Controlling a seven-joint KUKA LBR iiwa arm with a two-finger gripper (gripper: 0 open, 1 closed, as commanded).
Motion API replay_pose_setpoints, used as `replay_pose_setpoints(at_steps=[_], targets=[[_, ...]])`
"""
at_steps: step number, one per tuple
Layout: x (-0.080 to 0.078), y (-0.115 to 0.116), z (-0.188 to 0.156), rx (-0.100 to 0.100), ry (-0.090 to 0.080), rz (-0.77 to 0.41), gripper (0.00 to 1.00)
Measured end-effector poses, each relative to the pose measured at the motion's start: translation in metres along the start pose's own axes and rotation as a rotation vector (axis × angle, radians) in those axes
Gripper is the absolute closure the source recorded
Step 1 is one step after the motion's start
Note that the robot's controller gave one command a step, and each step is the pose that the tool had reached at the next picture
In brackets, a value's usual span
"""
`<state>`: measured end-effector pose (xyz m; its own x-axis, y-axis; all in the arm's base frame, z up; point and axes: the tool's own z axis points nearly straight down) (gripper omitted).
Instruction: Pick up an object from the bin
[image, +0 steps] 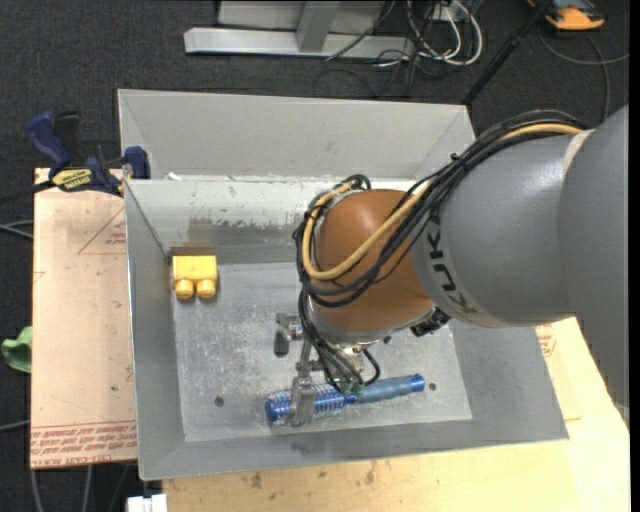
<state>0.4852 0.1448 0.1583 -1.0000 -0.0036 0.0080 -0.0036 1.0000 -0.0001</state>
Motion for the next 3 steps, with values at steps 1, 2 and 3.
replay_pose_setpoints(at_steps=[1, 2, 3], targets=[[-0.001, -0.059, 0.087, 0.0, -0.014, -0.046, 0.0], [0.001, -0.056, 0.085, -0.001, -0.007, -0.052, 1.0], [-0.001, -0.039, -0.193, -0.001, -0.019, -0.204, 1.0]])
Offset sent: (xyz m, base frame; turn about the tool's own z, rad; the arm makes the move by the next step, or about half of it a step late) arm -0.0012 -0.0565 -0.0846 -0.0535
